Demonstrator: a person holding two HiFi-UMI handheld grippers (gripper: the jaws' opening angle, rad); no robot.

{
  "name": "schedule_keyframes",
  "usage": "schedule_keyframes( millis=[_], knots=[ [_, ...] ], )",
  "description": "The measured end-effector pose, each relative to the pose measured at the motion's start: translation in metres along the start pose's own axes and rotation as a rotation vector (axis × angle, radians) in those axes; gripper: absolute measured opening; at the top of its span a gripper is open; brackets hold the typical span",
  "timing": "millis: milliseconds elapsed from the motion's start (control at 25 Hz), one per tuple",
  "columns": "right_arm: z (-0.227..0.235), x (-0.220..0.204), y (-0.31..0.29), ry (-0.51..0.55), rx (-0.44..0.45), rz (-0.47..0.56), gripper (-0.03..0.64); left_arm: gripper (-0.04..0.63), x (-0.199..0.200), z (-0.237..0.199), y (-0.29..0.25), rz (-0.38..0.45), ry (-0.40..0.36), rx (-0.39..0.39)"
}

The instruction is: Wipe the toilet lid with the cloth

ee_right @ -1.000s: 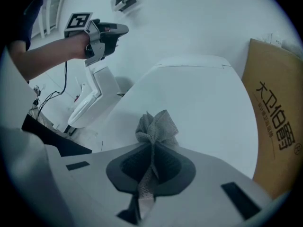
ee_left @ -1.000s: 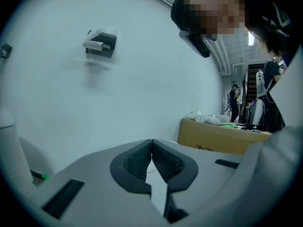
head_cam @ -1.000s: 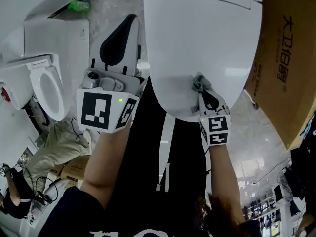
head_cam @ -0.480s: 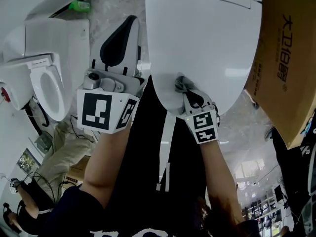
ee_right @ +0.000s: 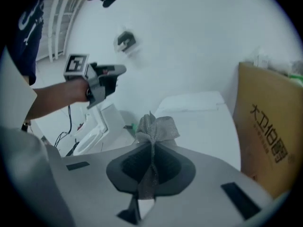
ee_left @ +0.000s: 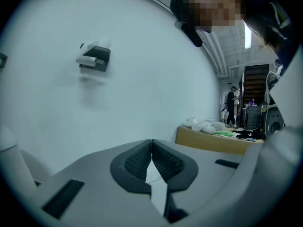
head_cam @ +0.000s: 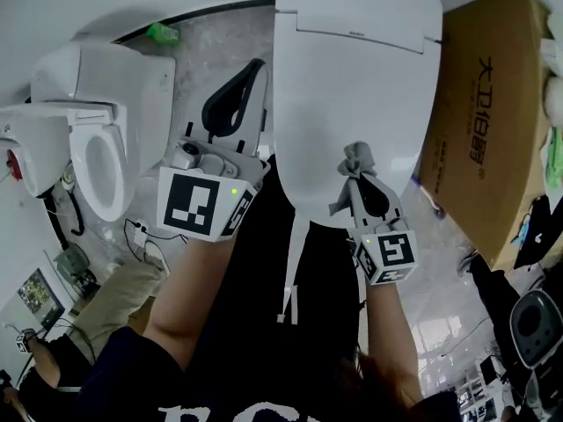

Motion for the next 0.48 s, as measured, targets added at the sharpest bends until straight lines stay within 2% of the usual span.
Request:
schedule_keyframes(
  millis=[120,280,480],
  knots=[
    [0.004,0.075,0.048,0.045,-0.082,0.190,0.035,0.020,0.043,0.005,0.014,0.008,-0.036,-0.012],
    [0.000,0.166,0.126,0.128,-0.177,0.423,0.035,0.021,0.105,0.016,0.041,0.033,-0.042,-0.003],
    [-0.026,0.249,0.227,0.222,-0.231,0.634,0.032,0.020,0.191,0.050,0.085,0.086,-0.079,0.011]
  ],
)
Point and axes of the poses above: the fingertips, and each gripper's own axes: y backward along the fingers, z to its right, x out of its top, the point moved 8 cm from there along y, backward along the fingers, and after that the axes turned 1 degree about x, right-handed, at the moved point
